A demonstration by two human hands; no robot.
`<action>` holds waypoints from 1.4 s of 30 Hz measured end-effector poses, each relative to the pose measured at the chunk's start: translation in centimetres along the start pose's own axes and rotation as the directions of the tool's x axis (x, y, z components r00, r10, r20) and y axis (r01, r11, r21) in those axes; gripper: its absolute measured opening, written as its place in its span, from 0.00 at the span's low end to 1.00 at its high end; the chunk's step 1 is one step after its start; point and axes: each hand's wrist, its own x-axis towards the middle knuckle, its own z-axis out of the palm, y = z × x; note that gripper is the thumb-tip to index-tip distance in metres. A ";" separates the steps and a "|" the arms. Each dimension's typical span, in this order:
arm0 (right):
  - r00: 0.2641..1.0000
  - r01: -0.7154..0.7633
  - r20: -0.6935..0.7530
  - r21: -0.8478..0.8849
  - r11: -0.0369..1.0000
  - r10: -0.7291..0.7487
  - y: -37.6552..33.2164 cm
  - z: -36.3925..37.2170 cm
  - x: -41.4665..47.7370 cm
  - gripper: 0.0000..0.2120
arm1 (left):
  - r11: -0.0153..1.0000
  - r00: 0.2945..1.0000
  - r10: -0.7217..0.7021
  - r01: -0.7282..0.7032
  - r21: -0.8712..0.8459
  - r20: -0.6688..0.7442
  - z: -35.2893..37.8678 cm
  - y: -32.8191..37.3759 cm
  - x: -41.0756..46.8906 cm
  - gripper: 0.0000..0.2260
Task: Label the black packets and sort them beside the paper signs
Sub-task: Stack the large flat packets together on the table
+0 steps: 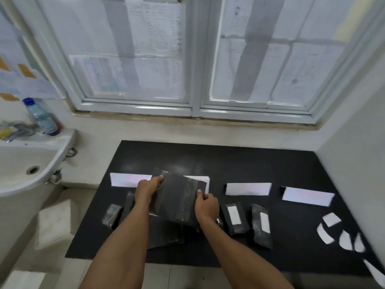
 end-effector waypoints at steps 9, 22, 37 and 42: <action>0.937 -0.187 -0.175 0.480 0.857 0.302 6.5 -15.0 7.2 0.14 | 0.981 0.853 0.027 -0.122 0.149 0.521 16.3 6.8 -7.3 0.16; 0.719 -0.118 -0.297 0.839 0.531 0.628 18.2 -32.0 11.6 0.16 | 0.909 0.533 0.067 0.317 -0.272 0.843 37.9 4.6 -21.0 0.17; 0.834 -0.367 -0.311 0.305 0.879 0.456 26.3 -38.6 19.3 0.14 | 0.981 0.736 -0.039 0.158 -0.115 0.676 46.6 5.4 -18.8 0.22; 0.909 -0.358 -0.185 0.113 0.927 0.373 27.3 -38.1 21.5 0.16 | 0.984 0.764 -0.083 0.162 -0.067 0.640 45.6 4.5 -17.6 0.19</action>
